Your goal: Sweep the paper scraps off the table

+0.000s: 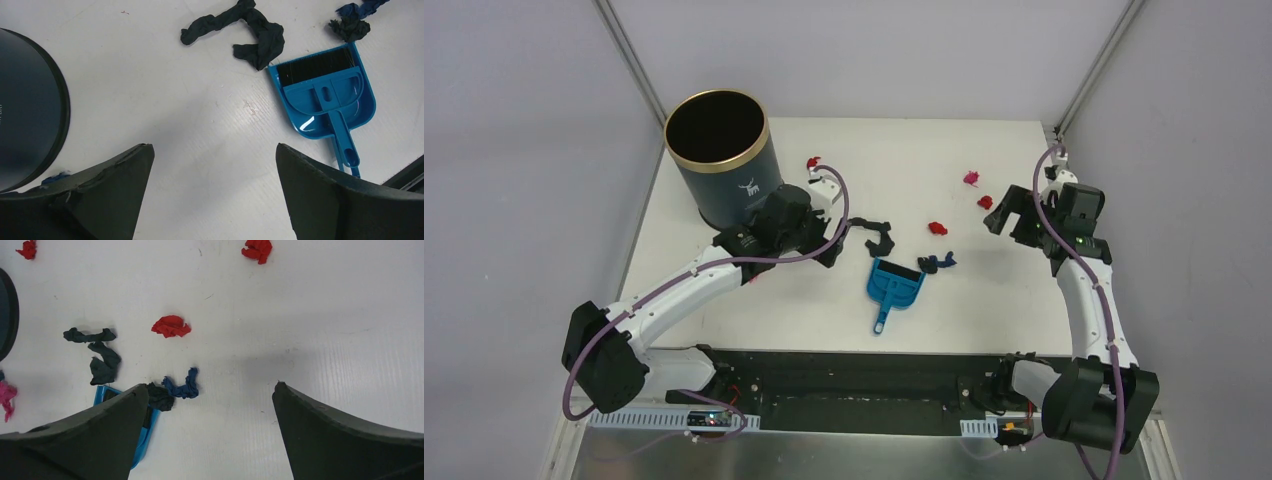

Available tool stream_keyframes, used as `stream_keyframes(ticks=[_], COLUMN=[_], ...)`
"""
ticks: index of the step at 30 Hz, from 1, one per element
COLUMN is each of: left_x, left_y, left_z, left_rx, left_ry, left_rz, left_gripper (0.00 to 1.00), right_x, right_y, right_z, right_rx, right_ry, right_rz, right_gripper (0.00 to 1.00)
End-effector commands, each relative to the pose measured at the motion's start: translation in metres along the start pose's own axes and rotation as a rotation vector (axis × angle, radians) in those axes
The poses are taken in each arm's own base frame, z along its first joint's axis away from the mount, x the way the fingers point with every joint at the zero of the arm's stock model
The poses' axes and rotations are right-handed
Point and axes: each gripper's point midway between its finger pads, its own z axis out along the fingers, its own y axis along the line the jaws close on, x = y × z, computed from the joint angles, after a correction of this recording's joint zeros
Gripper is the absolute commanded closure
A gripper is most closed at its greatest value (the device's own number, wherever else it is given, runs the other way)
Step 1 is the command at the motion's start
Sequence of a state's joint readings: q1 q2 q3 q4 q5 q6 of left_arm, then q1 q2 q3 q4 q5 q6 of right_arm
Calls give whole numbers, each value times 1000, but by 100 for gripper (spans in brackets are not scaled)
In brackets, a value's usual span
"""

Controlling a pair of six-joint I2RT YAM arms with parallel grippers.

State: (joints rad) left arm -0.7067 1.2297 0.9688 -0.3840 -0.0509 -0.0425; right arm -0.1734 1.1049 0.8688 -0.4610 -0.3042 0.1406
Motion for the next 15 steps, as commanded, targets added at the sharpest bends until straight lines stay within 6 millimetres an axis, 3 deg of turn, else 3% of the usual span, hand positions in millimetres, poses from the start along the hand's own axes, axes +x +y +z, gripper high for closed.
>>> stream_keyframes(ticks=[1, 5, 9, 13, 15], left_x=[-14, -9, 1, 6, 8], left_y=[-2, -12, -20, -12, -8], left_z=[-6, -1, 8, 10, 11], left_rx=[-4, 51, 86, 45, 22], left_ry=[-51, -25, 43, 75, 77], left_rz=[-5, -10, -14, -7, -39], left_gripper=[2, 1, 2, 5, 9], right_x=[-9, 12, 13, 18, 35], right_y=[26, 67, 96, 129, 146], right_z=[-10, -20, -18, -11, -8], right_rx=[-147, -459, -499, -527, -624], right_ry=[-46, 15, 101, 98, 137], right_rz=[-71, -338, -560, -741, -799], right_gripper=[0, 0, 6, 14, 21])
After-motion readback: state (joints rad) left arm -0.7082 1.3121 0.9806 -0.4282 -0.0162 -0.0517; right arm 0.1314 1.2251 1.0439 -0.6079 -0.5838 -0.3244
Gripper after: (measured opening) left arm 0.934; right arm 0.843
